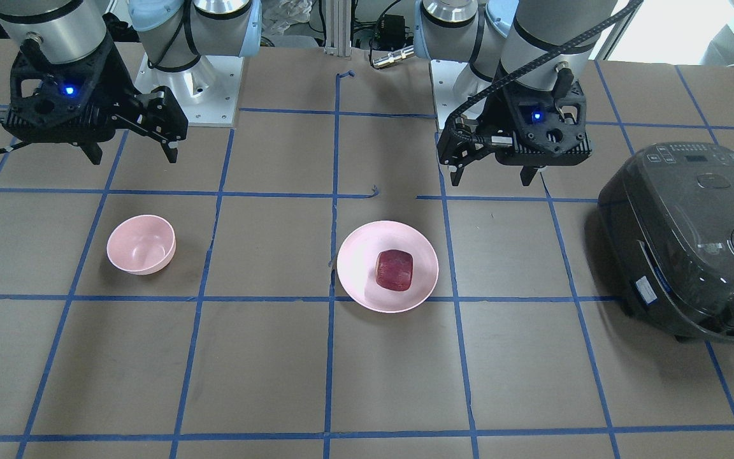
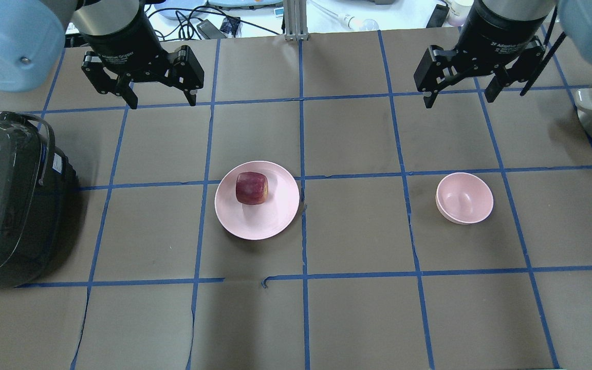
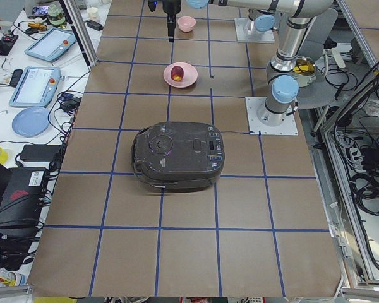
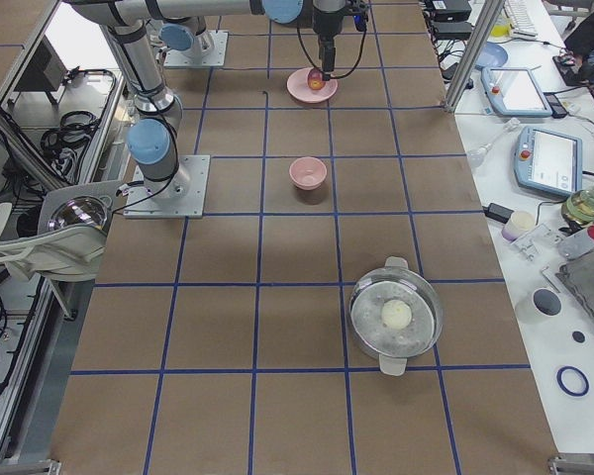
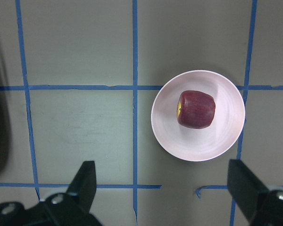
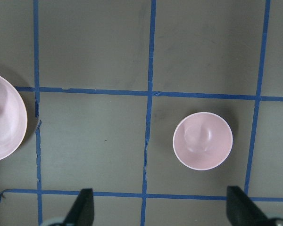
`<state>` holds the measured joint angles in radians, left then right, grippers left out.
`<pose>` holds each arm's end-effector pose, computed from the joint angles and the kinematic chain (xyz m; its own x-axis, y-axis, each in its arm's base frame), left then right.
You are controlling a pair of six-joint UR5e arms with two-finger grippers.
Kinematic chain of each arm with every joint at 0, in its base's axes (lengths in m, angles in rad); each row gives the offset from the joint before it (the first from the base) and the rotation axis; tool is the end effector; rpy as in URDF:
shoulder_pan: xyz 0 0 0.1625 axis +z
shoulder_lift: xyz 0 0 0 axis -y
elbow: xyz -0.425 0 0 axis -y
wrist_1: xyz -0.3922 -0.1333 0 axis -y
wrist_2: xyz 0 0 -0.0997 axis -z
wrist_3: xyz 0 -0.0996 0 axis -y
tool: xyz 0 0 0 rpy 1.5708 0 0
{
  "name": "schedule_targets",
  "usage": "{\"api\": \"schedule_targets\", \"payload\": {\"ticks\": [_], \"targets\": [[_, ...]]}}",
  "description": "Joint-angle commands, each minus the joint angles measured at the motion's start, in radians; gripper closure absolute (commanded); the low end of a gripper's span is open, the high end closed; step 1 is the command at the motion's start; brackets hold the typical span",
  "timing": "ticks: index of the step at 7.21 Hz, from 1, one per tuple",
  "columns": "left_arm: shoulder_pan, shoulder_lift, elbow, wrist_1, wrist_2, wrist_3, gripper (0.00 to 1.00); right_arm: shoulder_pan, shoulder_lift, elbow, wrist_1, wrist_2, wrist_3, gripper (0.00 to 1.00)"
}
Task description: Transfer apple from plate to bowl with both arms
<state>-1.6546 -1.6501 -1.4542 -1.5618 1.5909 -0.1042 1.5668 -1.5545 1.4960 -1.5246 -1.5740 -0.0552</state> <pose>-0.1752 -0.5169 0.5059 -0.9997 -0.0212 -0.0152 -0.0205 0.9986 -0.0481 0.1310 -0.4999 0.5120 -0.9987 -0.0511 0.0039 -0.0512 0.9986 -0.0121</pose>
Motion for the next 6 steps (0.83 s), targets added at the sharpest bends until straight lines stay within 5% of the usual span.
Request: {"api": "schedule_targets", "payload": {"ticks": [1, 3, 4, 6], "targets": [[-0.001, -0.002, 0.0, 0.0, -0.002, -0.006, 0.0, -0.001, 0.004, 0.003, 0.0, 0.002, 0.0, 0.0], [-0.026, -0.04, -0.046, 0.058, -0.014, -0.015, 0.0, -0.017, 0.013, 0.05, -0.015, 0.006, -0.003, 0.0], [-0.06, -0.059, -0.143, 0.197, -0.031, -0.041, 0.0, -0.019, 0.016, 0.102, -0.038, 0.005, -0.005, 0.0], [-0.146, -0.111, -0.349, 0.479, -0.032, -0.067, 0.0, -0.033, 0.03, 0.348, -0.368, 0.003, -0.075, 0.0]]}}
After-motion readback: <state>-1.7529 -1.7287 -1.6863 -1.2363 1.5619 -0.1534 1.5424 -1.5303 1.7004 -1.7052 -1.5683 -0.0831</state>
